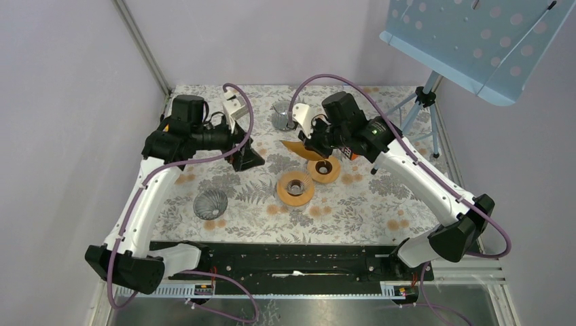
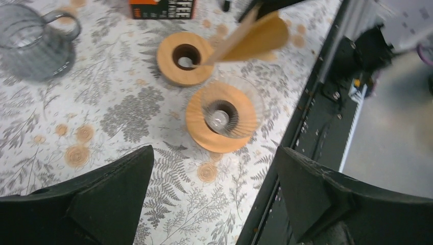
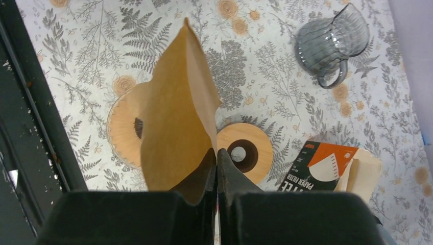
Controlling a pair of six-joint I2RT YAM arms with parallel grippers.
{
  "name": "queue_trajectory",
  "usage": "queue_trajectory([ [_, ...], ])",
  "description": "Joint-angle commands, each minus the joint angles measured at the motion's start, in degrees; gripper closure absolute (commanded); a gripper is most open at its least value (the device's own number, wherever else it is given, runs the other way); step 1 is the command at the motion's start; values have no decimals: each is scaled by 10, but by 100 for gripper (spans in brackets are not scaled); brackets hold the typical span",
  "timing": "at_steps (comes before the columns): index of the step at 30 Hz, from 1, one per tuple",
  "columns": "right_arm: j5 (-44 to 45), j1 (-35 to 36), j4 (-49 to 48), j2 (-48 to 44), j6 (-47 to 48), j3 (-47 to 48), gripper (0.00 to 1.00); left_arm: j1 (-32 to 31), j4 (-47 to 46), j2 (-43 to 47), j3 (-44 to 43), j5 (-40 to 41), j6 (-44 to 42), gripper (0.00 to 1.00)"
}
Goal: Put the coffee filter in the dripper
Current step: Place the coffee filter in the coffee dripper.
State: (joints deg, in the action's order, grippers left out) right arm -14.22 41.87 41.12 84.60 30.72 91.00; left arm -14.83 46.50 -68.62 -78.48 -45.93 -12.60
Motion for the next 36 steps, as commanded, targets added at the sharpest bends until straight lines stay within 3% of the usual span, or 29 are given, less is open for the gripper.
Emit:
queue_trajectory([
  [1,-38,-2,15,-15,16,-7,100,3,94,20,-31,-98,-145,1],
  [4,-80,-2,43,-4,32,4,100,2,101,21,-30,-80,-163,1],
  [11,-131,3,139,35,81,45,100,3,58,16,-21,-10,-117,1],
  [24,-80,28,84,89,47,28,98,9,-27,22,53,4,-30,1],
  [27,-73,31,93,101,52,33,92,9,-30,25,64,10,-28,1],
  [32,-51,31,69,97,39,17,64,9,-52,31,88,32,-13,1],
  [36,-25,30,50,83,17,-3,52,9,-74,33,105,29,14,1],
])
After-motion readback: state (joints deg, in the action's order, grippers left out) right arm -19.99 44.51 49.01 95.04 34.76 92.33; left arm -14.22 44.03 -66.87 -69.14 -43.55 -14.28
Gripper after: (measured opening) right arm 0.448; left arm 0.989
